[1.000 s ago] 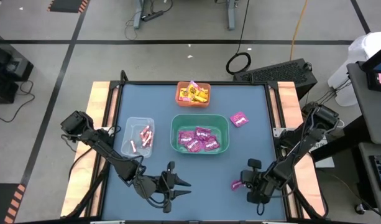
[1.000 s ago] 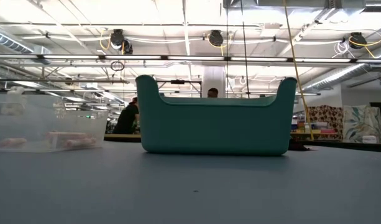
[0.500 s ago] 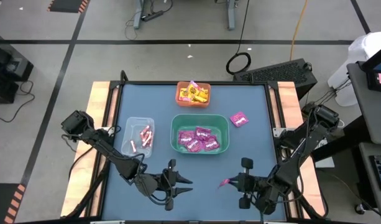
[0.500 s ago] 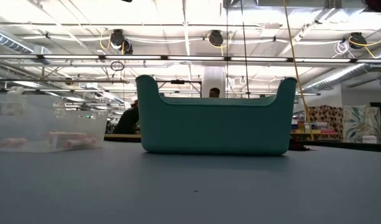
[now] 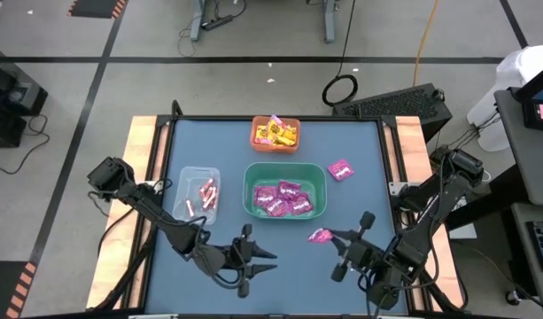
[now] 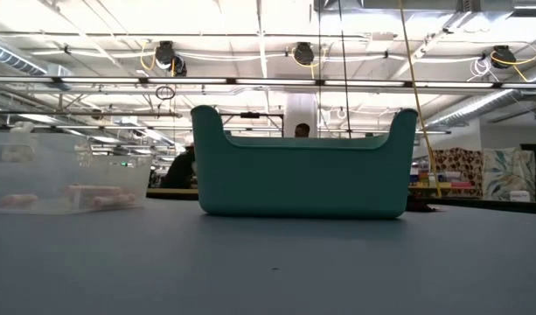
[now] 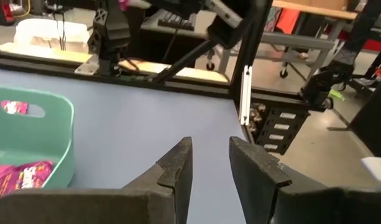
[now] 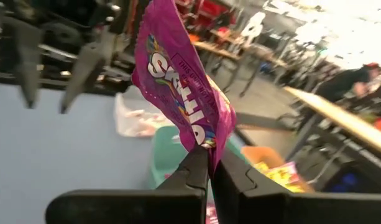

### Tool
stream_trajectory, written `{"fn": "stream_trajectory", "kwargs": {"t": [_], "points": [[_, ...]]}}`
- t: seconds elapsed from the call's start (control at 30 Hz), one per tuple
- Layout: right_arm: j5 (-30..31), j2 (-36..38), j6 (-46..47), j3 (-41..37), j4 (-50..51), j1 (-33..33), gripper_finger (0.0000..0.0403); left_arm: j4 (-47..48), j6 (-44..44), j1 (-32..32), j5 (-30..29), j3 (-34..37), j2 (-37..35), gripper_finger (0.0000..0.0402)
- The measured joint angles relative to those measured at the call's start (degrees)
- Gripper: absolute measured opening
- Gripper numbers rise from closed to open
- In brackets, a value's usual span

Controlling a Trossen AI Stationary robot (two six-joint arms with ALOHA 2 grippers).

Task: Sort candy
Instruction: Put the purple candy into the green bin

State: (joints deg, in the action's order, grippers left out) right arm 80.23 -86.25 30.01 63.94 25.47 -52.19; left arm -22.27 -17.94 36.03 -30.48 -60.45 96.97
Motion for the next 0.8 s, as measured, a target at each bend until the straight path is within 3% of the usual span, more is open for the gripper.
{"fn": "stream_trajectory", "kwargs": {"t": [0.17,0.8], "points": [[4.07,0.01,-2.34,0.00,0.10,0.14,0.0004,-1.77,0.84,0.09,0.00,0.00,0.00,0.0112],[3.69,0.01,-11.47,0.00,0.07,0.53,0.0004,-3.66,14.44,-0.76,-0.02,0.00,-0.02,0.0112]]}}
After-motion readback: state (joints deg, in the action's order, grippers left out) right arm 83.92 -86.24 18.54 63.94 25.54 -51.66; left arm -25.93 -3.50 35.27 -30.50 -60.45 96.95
